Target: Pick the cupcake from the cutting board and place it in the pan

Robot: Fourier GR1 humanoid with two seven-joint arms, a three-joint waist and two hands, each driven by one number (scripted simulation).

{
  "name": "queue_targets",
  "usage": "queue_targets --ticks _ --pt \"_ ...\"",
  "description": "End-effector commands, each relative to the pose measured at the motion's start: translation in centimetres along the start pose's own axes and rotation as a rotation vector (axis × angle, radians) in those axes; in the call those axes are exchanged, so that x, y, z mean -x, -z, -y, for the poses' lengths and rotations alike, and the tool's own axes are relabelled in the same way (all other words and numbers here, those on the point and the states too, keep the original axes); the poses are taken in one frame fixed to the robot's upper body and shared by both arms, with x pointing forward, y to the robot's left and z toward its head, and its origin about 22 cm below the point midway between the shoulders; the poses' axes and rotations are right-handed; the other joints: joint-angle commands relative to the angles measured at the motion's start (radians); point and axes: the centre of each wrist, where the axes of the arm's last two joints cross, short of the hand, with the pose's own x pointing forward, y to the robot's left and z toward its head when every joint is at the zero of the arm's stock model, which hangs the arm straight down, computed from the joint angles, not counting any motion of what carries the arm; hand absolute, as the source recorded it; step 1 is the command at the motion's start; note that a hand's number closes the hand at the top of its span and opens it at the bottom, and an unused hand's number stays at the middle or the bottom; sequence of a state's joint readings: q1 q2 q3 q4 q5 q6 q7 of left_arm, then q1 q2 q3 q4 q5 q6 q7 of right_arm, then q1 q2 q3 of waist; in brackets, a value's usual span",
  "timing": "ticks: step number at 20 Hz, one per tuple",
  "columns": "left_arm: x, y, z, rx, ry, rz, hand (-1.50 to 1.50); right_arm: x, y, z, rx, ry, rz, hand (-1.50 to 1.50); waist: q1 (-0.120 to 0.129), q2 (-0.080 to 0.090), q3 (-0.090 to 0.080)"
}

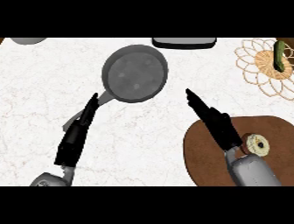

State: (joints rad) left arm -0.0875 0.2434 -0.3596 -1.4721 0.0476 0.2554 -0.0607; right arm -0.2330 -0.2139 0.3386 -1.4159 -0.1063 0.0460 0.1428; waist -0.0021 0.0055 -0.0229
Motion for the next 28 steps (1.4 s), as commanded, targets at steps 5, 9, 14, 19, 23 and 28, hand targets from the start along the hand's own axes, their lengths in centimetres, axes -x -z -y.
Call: queue_targets --ticks 5,9,14,19,23,28 --pt "-0.2 -0.2 -5.9 -0.155 0.135 -0.123 0.00 -5.5 -1.8 11.1 0.182 0.153 0.260 -1.50 0.008 -0.006 0.026" --pt "2.9 -2.9 -7.4 -0.191 0.147 -0.240 0.00 -1.9 -7.7 17.7 0.658 -0.003 -0.030 -1.50 -0.054 -0.012 0.023" --pt "0.6 -3.6 -8.3 -0.153 0.150 -0.226 0.00 -2.1 -14.3 22.4 0.522 -0.173 -0.191 -1.50 -0.008 -0.010 0.024" --pt "0.7 -3.0 -9.2 -0.157 0.164 -0.217 0.00 -4.8 -15.6 25.1 0.368 -0.457 -0.230 -1.50 0.005 -0.003 0.023" --pt "0.3 -4.2 -8.3 -0.121 0.151 -0.220 0.00 -7.6 -15.2 25.6 0.207 -0.530 -0.311 -1.50 0.016 -0.006 0.023" --pt "-0.3 -3.0 -8.1 -0.124 0.151 -0.210 0.00 -9.6 -11.9 22.6 0.021 -0.551 -0.311 -1.50 0.011 -0.006 0.022"
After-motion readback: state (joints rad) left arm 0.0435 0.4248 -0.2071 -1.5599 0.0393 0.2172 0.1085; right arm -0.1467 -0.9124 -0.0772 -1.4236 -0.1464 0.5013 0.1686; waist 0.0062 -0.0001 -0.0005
